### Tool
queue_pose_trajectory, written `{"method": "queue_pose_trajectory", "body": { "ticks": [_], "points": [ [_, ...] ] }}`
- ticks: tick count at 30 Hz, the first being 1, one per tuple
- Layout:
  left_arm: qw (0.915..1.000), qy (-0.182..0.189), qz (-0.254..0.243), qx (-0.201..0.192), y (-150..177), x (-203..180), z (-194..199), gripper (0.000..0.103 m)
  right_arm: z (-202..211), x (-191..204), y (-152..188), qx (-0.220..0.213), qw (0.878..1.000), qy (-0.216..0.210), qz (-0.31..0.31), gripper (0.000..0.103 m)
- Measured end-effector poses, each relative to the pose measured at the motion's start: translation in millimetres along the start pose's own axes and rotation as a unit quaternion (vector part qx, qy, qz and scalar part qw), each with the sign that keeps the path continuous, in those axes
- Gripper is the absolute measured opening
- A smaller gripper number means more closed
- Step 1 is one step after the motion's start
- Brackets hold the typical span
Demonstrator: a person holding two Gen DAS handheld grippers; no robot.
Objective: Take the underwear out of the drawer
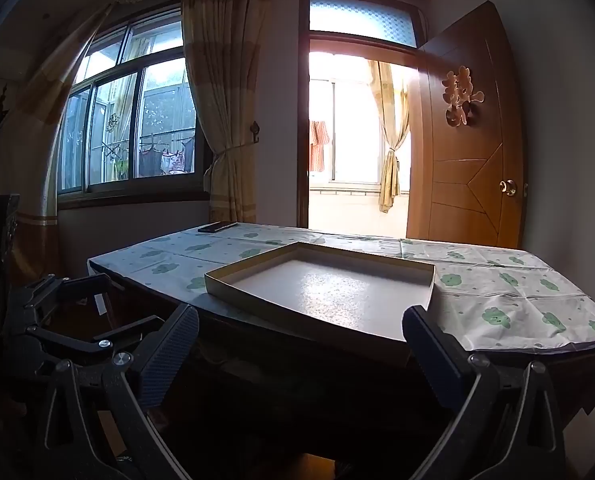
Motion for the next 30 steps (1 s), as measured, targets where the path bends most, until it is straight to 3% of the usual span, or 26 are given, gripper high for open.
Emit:
{"method": "queue_pose_trajectory", "body": {
  "ticks": [30],
  "points": [
    [1.0,-0.002,0.003,0.004,1.9,5.6,-3.3,0.103,-5.3,2.7,7.1,0.008,1.0,-0.006,-0.001,0.103]
  ]
}}
Point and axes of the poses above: each gripper's, at about its wrist camera, not at the fingertips, and z roughly against the way its jaws point, x to its left, y to its underside, the point moved 6 cm from there along -z, roughly the way its jaws point, and after that the axes turned 15 degrees about z, right-handed, at the moved point
